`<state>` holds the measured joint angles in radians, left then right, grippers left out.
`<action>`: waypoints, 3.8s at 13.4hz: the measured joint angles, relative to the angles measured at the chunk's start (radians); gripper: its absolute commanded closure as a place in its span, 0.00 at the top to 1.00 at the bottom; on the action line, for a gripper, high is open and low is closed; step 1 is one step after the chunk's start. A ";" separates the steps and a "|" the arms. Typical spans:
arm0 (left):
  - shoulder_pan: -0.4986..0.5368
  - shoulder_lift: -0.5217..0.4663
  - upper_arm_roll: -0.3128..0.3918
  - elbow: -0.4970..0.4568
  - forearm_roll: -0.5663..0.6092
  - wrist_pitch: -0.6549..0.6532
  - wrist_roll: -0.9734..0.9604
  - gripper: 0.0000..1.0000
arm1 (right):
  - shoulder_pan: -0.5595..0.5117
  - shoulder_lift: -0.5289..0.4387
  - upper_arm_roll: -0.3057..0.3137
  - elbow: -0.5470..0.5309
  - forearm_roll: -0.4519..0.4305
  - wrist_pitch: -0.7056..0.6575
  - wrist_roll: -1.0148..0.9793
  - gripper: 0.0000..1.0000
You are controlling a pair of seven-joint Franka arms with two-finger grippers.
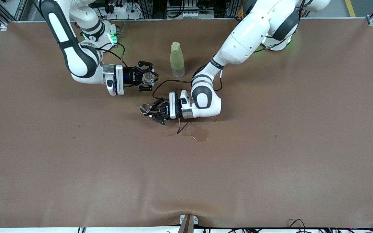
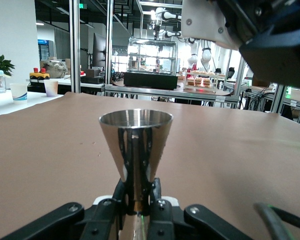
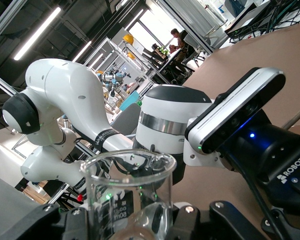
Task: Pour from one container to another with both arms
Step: 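Tilt the beaker with the right gripper, pouring into the jigger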
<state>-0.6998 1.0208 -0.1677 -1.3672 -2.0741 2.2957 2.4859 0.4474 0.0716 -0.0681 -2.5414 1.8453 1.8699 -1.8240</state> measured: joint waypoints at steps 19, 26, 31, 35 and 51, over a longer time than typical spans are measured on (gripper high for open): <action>0.000 -0.009 -0.001 -0.054 -0.006 -0.022 0.157 0.00 | -0.007 -0.004 -0.008 0.012 0.021 0.029 0.206 0.00; 0.006 -0.024 -0.001 -0.092 -0.022 -0.046 0.171 0.00 | -0.005 -0.004 -0.005 0.012 0.021 0.027 0.286 0.00; 0.006 -0.030 -0.002 -0.103 -0.022 -0.047 0.171 0.00 | -0.005 -0.004 -0.004 0.012 0.021 0.025 0.349 0.00; 0.006 -0.031 -0.002 -0.103 -0.022 -0.047 0.171 0.00 | -0.005 -0.004 -0.004 0.012 0.021 0.025 0.390 0.00; 0.007 -0.035 -0.003 -0.113 -0.022 -0.047 0.171 0.00 | -0.005 -0.005 -0.004 0.016 0.021 0.024 0.507 0.00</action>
<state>-0.6932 0.9855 -0.1707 -1.4803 -2.0960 2.2482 2.6570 0.4428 0.0661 -0.0720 -2.5257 1.8668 1.8937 -1.3172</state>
